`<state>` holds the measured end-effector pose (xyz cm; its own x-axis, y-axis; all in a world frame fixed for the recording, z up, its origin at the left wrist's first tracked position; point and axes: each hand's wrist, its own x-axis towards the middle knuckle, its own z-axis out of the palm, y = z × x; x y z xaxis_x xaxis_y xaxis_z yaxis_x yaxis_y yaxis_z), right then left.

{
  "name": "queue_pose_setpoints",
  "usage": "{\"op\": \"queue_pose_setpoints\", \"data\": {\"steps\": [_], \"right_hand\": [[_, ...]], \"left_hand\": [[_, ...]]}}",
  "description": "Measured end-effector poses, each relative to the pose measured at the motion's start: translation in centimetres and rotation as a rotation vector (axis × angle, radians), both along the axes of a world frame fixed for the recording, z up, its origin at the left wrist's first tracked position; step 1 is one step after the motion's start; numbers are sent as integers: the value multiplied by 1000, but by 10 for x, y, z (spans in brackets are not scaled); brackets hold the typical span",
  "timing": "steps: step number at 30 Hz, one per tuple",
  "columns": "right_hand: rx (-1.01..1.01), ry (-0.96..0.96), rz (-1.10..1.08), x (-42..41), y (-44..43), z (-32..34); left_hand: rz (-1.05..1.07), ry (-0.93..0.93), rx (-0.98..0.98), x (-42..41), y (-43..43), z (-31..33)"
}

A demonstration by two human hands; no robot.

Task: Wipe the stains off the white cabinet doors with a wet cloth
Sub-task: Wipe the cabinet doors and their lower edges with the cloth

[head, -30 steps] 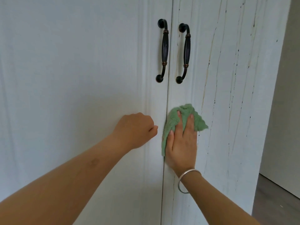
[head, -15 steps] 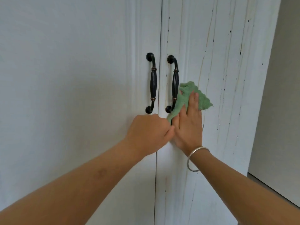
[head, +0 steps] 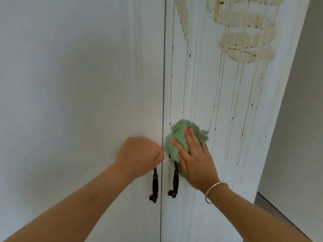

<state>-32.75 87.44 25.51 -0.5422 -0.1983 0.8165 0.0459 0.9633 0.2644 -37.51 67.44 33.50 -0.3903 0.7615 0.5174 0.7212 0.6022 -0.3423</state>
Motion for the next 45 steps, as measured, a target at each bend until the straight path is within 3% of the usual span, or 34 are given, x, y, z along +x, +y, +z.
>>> {"op": "queue_pose_setpoints", "data": {"steps": [3, 6, 9, 12, 17, 21, 27, 36, 39, 45], "right_hand": [[-6, -18, 9, 4, -5, 23], [-228, 132, 21, -13, -36, 103], [-383, 211, 45, -31, -57, 181], [-330, 173, 35, -29, -51, 183], [-266, 20, -15, -10, -47, 140], [-315, 16, -6, -8, -54, 193], [-358, 177, 29, -26, -57, 342], [-173, 68, 29, -14, -32, 269], [-202, 83, 67, -11, -41, 291], [-366, 308, 153, -35, -62, 391]], "left_hand": [[10, -78, -74, 7, 3, 16], [19, -204, -111, 5, 6, 32], [46, -94, -164, 9, 3, 83], [59, 36, -69, 16, -1, 149], [117, 77, -171, 15, -6, 228], [101, 31, -106, 4, -12, 286], [93, -65, -148, 5, -5, 299], [179, -129, -145, 11, 1, 308], [201, -141, -139, 15, 3, 309], [256, -261, -140, 20, 7, 312]]}}
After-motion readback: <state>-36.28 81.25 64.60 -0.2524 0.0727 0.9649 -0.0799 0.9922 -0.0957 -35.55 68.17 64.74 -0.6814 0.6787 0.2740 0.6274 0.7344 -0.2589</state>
